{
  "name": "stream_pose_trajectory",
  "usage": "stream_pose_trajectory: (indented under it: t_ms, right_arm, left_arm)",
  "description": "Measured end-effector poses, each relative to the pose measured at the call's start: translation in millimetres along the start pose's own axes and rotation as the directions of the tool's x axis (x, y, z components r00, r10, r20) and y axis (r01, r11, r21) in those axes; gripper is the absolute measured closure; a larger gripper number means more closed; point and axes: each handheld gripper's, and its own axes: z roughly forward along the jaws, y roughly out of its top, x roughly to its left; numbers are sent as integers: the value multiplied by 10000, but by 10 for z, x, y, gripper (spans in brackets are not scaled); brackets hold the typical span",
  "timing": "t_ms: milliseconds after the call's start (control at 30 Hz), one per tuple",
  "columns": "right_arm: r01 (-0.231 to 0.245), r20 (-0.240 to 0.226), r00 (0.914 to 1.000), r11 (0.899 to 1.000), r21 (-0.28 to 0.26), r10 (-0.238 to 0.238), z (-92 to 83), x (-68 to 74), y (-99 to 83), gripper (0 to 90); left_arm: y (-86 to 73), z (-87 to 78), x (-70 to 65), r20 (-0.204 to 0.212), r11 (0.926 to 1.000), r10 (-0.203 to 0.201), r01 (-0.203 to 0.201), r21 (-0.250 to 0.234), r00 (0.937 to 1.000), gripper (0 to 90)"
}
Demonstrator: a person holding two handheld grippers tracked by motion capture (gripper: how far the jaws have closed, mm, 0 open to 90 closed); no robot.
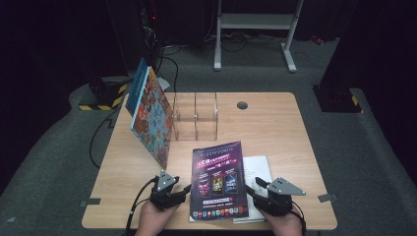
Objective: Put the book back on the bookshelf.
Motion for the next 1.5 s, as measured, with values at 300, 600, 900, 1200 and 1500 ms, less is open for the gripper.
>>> stream_pose_trajectory:
  t_ms: [300, 600, 900, 1200, 1500]
  right_arm:
    - [428, 192, 9988, 9956, 835, -445, 128, 93, 166, 418]
    - [67, 17, 10000, 9929, 1184, -70, 314, 141, 297, 327]
    - [-422, -19, 9991, 9813, 1877, 433, 482, 124, 331, 325]
    - [-1276, 61, 9916, 9657, 2262, 1296, 683, -45, 399, 375]
    - [-1367, -163, 9898, 9759, 1702, 1415, 613, -19, 429, 628]
  left_arm:
    - [38, 127, -206, 537, 9993, 384, -385, 17, 9978, 448]
    - [27, 176, -290, 472, 9956, 886, -899, 264, 9949, 430]
    - [16, 182, -312, 315, 9931, 1133, -1142, 258, 9931, 406]
    - [16, 183, -325, 155, 9916, 1257, -1261, 290, 9920, 432]
    - [33, 193, -309, -113, 9937, 1069, -1065, 344, 9942, 477]
